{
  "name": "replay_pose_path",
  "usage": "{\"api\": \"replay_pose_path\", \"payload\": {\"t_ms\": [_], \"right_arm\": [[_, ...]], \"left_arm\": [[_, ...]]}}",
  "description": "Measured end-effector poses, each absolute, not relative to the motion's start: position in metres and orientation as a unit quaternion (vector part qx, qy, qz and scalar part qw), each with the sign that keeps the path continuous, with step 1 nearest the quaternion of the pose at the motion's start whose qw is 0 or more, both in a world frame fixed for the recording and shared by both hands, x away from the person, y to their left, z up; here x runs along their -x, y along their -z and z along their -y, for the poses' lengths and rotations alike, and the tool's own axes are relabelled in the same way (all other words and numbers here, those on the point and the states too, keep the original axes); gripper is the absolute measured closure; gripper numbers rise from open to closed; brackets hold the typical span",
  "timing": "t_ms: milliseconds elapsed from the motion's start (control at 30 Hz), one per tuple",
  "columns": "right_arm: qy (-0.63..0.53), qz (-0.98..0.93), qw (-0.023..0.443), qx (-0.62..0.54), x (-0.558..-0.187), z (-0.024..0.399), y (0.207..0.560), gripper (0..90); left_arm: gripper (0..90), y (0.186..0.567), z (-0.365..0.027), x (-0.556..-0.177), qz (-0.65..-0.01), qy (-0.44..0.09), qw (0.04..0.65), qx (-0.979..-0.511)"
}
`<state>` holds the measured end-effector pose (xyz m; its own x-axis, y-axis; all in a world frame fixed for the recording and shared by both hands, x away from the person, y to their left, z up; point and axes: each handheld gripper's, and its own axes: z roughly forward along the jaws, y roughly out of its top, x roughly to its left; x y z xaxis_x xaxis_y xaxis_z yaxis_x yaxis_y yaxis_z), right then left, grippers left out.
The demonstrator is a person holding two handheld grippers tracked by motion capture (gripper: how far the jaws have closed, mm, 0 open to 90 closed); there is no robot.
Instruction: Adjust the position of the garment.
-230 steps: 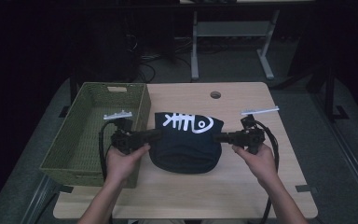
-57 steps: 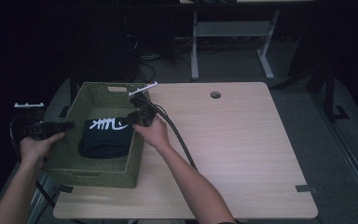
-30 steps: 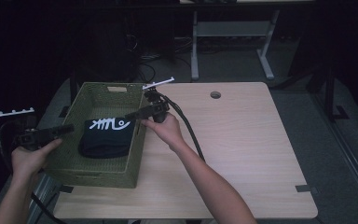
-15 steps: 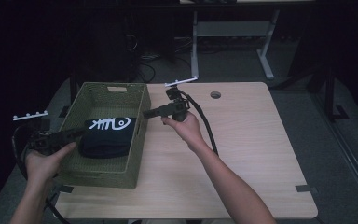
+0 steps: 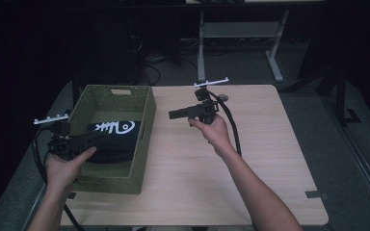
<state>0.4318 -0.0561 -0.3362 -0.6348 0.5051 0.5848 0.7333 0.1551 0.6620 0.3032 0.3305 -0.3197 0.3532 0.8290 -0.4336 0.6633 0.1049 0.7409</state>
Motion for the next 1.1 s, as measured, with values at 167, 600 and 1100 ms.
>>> {"api": "replay_pose_path", "payload": {"t_ms": [167, 600, 1100], "right_arm": [[0.501, 0.748, 0.109, 0.421, -0.43, 0.072, 0.339, 34.8], [0.506, 0.729, 0.101, 0.449, -0.422, 0.113, 0.348, 32.6], [0.502, 0.711, 0.09, 0.484, -0.418, 0.164, 0.363, 29.0]], "left_arm": [[41.9, 0.319, -0.319, -0.305, -0.555, -0.08, 0.489, -0.668], [39.2, 0.32, -0.293, -0.311, -0.539, -0.065, 0.495, -0.678], [35.3, 0.323, -0.255, -0.323, -0.519, -0.041, 0.502, -0.69]]}}
